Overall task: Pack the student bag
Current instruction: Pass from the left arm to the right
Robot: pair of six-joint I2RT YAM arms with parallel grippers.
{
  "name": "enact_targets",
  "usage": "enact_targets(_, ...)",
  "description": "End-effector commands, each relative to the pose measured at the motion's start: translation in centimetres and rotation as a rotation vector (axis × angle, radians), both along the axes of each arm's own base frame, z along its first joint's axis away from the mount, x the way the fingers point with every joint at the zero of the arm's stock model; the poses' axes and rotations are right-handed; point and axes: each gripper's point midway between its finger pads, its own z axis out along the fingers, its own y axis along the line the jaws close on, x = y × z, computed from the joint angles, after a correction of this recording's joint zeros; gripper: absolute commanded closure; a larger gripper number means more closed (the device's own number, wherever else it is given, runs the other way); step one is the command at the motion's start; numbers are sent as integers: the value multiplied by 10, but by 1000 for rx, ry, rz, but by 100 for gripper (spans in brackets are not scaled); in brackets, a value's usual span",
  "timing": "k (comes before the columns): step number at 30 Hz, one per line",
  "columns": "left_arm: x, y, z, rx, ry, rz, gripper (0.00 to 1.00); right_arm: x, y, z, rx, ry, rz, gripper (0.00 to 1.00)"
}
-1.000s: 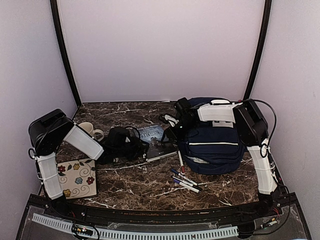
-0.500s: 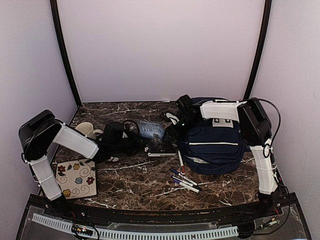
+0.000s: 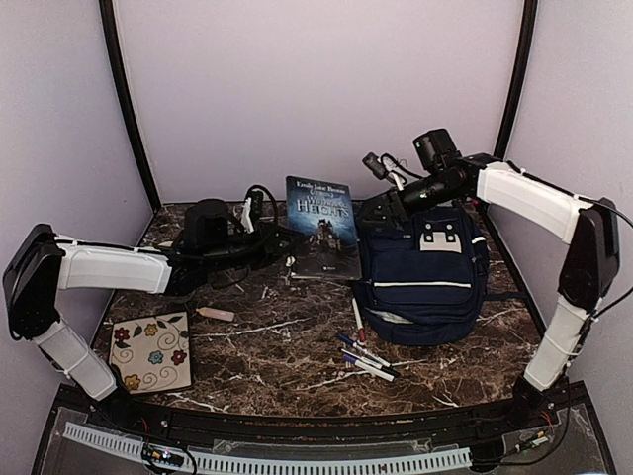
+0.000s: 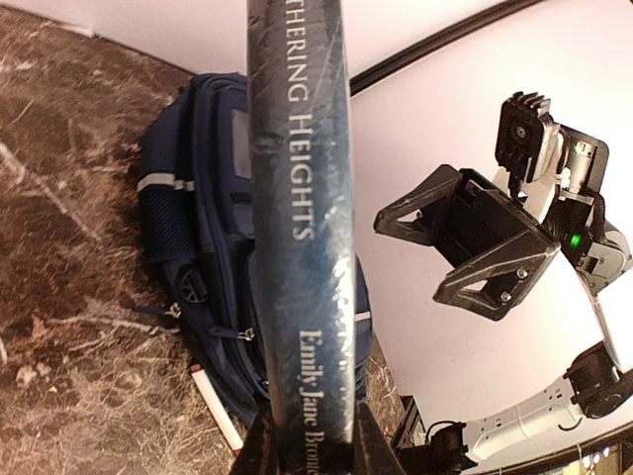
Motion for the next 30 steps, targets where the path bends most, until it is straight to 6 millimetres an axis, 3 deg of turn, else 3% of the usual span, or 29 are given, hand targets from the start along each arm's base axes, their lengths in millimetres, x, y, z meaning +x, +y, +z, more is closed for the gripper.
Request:
enact_targets(1,-14,-4,124,-131,-388,-104,100,-14,-13,44,80,-176,5,34)
enact_targets(4,-20,-6,143,-168,-450,-150,100,-21,-27,56,104,-216,-24,30)
enact_targets(8,-33,-11,167,-244,-523,-227,100,-27,-36,55,164,-134,-34,24)
enact_targets(13,-44,-17,182,-311,-568,-302,100,-38,-46,68,288,-39,11,22)
enact_targets(21,-44,-22,189,-394,-581,-332,100,-69,-38,73,474,94,135,25)
enact_targets(26,-39,-25,190,-421,-578,-334,100,-89,-27,66,505,194,211,27)
enact_targets(30,-35,-28,187,-425,-568,-329,100,-98,-17,60,501,217,238,34)
